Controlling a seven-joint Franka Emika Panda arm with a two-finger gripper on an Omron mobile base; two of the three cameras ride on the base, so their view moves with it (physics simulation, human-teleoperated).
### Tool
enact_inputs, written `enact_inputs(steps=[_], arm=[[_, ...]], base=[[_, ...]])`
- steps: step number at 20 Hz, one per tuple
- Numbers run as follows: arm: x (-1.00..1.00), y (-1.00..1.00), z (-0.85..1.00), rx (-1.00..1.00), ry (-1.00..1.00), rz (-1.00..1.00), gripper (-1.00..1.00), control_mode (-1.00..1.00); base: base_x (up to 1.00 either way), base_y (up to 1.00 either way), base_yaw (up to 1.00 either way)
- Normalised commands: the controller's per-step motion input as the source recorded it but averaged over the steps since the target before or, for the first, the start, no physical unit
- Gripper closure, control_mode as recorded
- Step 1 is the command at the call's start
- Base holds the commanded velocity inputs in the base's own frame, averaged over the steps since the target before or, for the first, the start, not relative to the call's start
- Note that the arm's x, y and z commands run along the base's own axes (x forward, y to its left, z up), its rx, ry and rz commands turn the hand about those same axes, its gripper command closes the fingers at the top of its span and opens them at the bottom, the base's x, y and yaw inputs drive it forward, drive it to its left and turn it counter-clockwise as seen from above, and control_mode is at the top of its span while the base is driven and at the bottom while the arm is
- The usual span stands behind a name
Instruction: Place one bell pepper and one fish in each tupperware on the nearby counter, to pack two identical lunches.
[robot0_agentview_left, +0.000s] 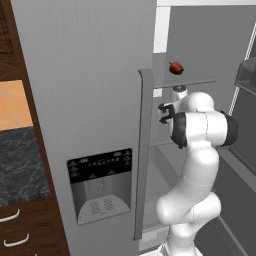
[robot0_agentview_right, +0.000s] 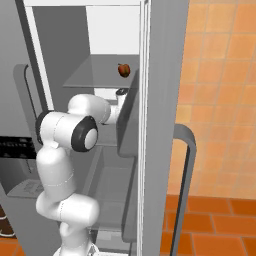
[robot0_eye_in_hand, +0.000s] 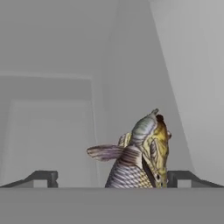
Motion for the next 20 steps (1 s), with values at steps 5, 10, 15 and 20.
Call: enact_inputs(steps=[5, 10, 15, 20], arm=[[0.00, 0.00, -0.20, 0.00, 0.08, 0.00, -1.00, -1.00], [0.00, 0.00, -0.09, 0.00, 0.07, 0.00, -1.00, -1.00], [0.00, 0.00, -0.19, 0.00, 0.08, 0.00, -1.00, -1.00], [0.00, 0.00, -0.16, 0.00, 0.11, 0.00, 1.00, -1.00]], base=[[0.00, 0.00, 0.00], [0.00, 0.00, 0.00], [0.00, 0.00, 0.00], [0.00, 0.00, 0.00]])
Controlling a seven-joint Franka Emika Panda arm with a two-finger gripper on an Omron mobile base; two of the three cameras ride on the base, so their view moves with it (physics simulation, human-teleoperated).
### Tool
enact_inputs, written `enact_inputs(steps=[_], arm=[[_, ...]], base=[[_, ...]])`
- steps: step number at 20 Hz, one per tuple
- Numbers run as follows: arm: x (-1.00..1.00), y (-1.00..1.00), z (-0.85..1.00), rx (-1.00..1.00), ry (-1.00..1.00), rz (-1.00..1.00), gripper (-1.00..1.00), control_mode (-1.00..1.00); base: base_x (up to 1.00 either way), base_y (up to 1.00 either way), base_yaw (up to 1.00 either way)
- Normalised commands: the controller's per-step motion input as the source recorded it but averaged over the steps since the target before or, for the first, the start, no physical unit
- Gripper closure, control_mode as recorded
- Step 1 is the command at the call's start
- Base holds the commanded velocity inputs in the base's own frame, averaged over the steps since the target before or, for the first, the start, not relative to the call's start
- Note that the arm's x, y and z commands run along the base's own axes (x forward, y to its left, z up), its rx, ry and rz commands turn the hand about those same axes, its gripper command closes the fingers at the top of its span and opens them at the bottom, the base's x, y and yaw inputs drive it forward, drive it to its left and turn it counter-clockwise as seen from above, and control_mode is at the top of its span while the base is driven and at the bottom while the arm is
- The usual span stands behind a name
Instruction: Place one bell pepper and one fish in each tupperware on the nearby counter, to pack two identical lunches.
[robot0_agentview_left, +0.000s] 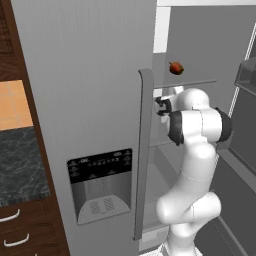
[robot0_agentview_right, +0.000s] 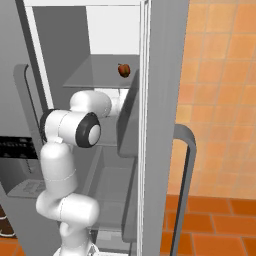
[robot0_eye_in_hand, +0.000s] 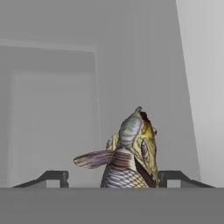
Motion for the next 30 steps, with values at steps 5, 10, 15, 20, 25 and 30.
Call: enact_inputs(steps=[5, 10, 15, 20, 25, 30], arm=[[-0.02, 0.00, -0.12, 0.00, 0.08, 0.00, 1.00, -1.00], [-0.41, 0.00, -0.10, 0.00, -0.06, -0.01, 1.00, -1.00], [-0.98, 0.00, 0.00, 0.00, -0.25, 0.00, 1.00, -1.00], [-0.86, 0.03, 0.07, 0.00, -0.20, 0.00, 1.00, -1.00], [-0.77, 0.00, 0.52, 0.01, -0.11, 0.00, 1.00, -1.00], [-0.71, 0.00, 0.99, 0.01, 0.06, 0.00, 1.00, -1.00]], base=[[0.00, 0.00, 0.00], [0.00, 0.00, 0.00], [0.00, 0.00, 0.00], [0.00, 0.00, 0.00], [0.00, 0.00, 0.00], [0.00, 0.00, 0.00]])
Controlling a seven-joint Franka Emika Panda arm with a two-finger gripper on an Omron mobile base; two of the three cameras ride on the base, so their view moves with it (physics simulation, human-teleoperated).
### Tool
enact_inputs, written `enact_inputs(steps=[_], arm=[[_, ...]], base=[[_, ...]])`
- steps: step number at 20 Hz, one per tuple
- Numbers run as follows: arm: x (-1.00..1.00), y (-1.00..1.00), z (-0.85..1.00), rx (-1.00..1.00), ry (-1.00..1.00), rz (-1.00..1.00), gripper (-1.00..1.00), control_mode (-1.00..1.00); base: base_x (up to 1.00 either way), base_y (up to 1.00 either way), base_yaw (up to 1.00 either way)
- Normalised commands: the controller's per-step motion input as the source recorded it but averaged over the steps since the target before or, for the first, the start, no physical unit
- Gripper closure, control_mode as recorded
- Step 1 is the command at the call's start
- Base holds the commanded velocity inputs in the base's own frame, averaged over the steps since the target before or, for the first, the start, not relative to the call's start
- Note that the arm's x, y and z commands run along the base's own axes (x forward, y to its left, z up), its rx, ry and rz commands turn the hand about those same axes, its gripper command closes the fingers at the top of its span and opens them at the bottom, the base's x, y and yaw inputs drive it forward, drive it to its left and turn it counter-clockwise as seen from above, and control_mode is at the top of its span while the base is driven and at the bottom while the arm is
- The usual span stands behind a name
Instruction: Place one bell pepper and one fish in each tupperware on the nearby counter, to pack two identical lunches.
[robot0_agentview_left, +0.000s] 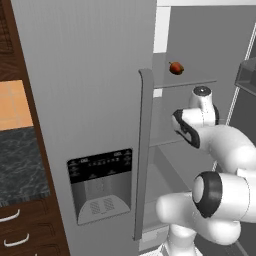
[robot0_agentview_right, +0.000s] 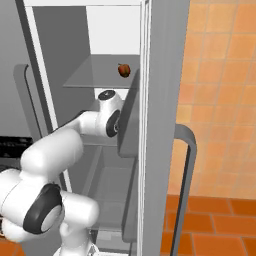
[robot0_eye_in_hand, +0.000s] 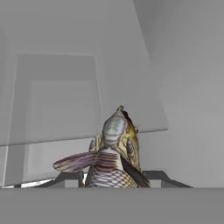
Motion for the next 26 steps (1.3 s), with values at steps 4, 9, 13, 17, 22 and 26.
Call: enact_inputs(steps=[4, 9, 13, 17, 22, 26], arm=[[-0.57, 0.14, 0.89, 0.00, 0.14, 0.00, 1.00, -1.00], [-0.56, 0.63, 0.36, 0.06, 0.00, 0.06, 1.00, -1.00], [-0.58, 0.56, 0.51, 0.13, 0.11, 0.05, 1.00, -1.00], [-0.97, 0.21, 0.52, 0.25, 0.16, 0.00, 1.00, -1.00], [-1.00, 0.19, 0.42, 0.15, 0.02, 0.02, 1.00, -1.00], [-1.00, 0.36, 0.00, 0.01, 0.00, 0.02, 1.00, -1.00]], base=[[0.00, 0.00, 0.00], [0.00, 0.00, 0.00], [0.00, 0.00, 0.00], [0.00, 0.00, 0.00], [0.00, 0.00, 0.00], [0.00, 0.00, 0.00]])
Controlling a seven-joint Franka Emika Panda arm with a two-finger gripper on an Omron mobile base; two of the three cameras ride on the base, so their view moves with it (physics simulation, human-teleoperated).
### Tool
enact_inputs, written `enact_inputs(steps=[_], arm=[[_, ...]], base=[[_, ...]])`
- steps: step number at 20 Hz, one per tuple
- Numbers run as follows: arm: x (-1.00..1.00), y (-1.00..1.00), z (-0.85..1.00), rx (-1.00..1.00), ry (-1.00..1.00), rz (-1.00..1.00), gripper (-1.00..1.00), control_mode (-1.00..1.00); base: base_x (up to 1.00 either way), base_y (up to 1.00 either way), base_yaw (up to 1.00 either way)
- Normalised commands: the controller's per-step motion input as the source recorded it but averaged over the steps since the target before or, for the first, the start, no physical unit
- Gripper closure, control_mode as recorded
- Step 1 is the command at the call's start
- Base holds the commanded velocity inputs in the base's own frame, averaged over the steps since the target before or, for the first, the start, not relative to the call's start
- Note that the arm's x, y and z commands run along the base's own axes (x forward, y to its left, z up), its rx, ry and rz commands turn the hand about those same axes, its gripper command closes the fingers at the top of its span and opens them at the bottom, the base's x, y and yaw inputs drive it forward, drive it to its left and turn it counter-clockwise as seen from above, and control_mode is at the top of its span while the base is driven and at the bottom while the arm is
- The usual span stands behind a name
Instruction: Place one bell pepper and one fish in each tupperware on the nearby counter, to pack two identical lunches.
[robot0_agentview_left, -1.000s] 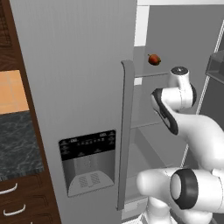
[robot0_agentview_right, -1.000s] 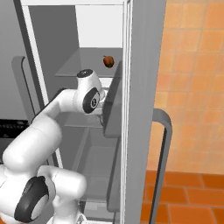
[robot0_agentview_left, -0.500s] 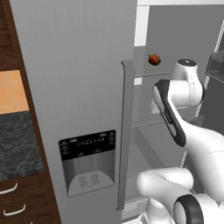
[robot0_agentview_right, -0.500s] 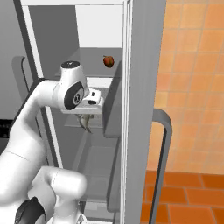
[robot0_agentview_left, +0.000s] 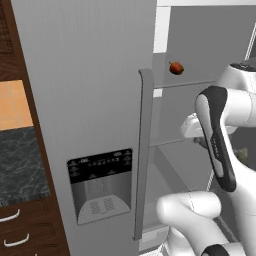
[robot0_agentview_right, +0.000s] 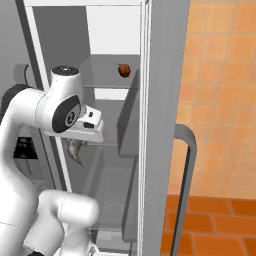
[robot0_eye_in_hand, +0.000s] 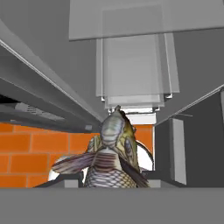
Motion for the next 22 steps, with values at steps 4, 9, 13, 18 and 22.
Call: enact_inputs(steps=[4, 9, 13, 18, 22], arm=[[-0.88, 0.31, -0.01, 0.00, 0.00, 0.00, 1.00, -1.00], [-0.41, 0.08, 0.00, 0.00, 0.00, 0.00, 1.00, 1.00], [0.00, 0.00, 0.00, 0.00, 0.00, 0.00, 1.00, 1.00], [0.00, 0.00, 0.00, 0.00, 0.00, 0.00, 1.00, 1.00], [0.00, 0.00, 0.00, 0.00, 0.00, 0.00, 1.00, 1.00]], base=[[0.00, 0.00, 0.00], [-0.40, 0.18, 0.02], [-0.97, 0.87, 0.15], [-0.49, 1.00, 0.14], [-0.08, 1.00, 0.08]])
